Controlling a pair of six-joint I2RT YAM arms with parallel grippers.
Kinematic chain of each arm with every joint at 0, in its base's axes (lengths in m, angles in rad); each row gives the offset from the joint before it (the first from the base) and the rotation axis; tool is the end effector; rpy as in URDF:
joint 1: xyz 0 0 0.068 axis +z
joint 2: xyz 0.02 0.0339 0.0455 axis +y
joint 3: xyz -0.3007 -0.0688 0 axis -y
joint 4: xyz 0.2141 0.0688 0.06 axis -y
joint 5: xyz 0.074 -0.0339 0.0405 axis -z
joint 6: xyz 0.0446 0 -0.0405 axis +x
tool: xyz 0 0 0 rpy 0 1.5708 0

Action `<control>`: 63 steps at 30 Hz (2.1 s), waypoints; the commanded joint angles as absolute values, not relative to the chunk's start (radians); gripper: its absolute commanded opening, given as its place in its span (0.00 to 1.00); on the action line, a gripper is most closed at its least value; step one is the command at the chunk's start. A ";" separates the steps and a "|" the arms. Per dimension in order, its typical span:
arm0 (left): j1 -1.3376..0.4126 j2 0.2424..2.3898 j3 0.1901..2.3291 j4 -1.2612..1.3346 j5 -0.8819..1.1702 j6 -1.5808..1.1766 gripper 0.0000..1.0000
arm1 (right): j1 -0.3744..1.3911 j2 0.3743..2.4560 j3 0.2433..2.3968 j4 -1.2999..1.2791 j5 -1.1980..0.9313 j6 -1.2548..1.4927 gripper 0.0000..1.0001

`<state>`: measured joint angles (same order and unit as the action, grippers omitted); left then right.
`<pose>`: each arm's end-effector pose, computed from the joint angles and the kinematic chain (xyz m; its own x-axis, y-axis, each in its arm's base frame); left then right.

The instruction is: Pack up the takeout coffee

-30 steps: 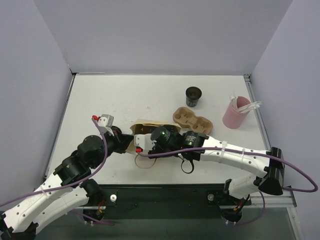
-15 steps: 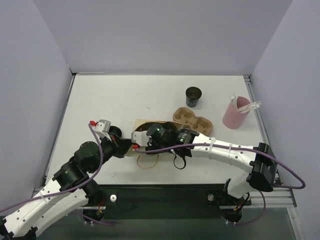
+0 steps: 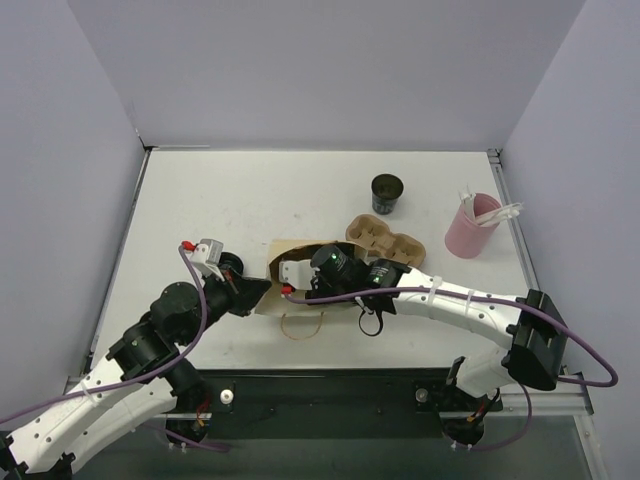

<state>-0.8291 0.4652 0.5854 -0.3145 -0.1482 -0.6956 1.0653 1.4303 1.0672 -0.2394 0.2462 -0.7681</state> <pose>0.0538 -0.0490 0.3108 -0.5047 -0.3873 -0.7715 0.4011 0.6861 -0.6069 0.1528 0.2537 0.3248 0.3246 -0.8050 -0.4966 -0.7310 0.1197 -0.6718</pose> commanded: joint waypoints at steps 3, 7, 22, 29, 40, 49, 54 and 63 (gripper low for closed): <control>-0.828 0.476 0.586 -0.273 -0.130 -0.699 0.00 | 1.037 1.402 1.043 -0.176 0.223 -0.785 0.41; -0.827 0.471 0.583 -0.275 -0.124 -0.699 0.00 | 1.029 1.399 1.022 -0.172 0.225 -0.796 0.41; -0.830 0.492 0.581 -0.252 -0.107 -0.726 0.00 | 0.988 1.394 0.991 -0.118 0.226 -0.796 0.41; -0.834 0.499 0.575 -0.247 -0.104 -0.723 0.00 | 0.965 1.411 1.012 -0.104 0.203 -0.804 0.41; -0.836 0.518 0.598 -0.261 -0.115 -0.718 0.00 | 0.954 1.486 1.052 -0.035 0.201 -0.810 0.41; -0.836 0.477 0.598 -0.319 -0.150 -0.724 0.00 | 0.951 1.548 1.077 0.037 0.218 -0.769 0.40; -0.835 0.471 0.604 -0.339 -0.158 -0.736 0.00 | 0.950 1.545 1.054 0.118 0.229 -0.750 0.40; -0.835 0.477 0.607 -0.376 -0.176 -0.761 0.00 | 0.934 1.586 1.054 0.158 0.184 -0.741 0.41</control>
<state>-0.8314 0.4797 0.5781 -0.3351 -0.1761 -0.7399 0.9615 1.5650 1.0359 0.0731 0.1795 -0.7704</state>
